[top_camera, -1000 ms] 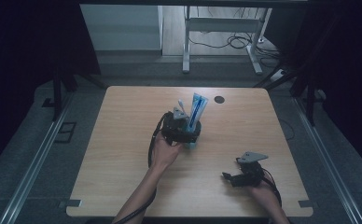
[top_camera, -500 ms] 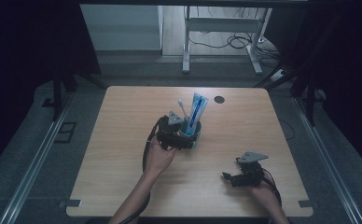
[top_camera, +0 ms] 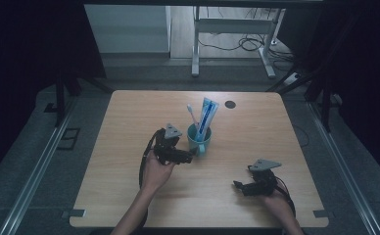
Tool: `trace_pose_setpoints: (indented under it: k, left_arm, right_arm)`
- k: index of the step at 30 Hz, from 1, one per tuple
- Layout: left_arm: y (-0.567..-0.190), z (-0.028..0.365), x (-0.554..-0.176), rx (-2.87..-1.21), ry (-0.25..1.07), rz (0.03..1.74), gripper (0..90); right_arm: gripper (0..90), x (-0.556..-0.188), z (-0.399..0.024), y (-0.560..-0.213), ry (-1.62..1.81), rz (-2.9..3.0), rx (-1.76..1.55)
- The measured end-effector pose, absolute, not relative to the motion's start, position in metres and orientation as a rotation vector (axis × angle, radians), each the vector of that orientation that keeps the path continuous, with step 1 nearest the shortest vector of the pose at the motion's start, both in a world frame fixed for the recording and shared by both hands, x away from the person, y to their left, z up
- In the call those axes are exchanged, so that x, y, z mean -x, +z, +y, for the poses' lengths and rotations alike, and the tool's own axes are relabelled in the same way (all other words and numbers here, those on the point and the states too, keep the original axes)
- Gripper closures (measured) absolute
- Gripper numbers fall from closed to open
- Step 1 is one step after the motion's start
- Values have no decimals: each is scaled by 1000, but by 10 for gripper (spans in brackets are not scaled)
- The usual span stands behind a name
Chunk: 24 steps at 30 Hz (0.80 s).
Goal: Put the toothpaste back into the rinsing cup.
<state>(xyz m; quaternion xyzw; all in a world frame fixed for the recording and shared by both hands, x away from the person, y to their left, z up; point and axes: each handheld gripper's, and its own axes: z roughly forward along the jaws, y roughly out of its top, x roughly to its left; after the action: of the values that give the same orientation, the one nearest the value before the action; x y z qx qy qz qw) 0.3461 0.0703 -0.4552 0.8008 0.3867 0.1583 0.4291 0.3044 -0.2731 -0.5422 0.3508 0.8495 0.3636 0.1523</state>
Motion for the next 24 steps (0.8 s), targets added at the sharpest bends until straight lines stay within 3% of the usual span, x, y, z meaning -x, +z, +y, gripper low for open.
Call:
trace_pose_setpoints:
  k: [24]
  left_arm:
    - [-492, 112, -311, -1985, 352, 1016, 31]
  right_arm:
    - [132, -304, -273, -542, 1044, 2438, -1012]
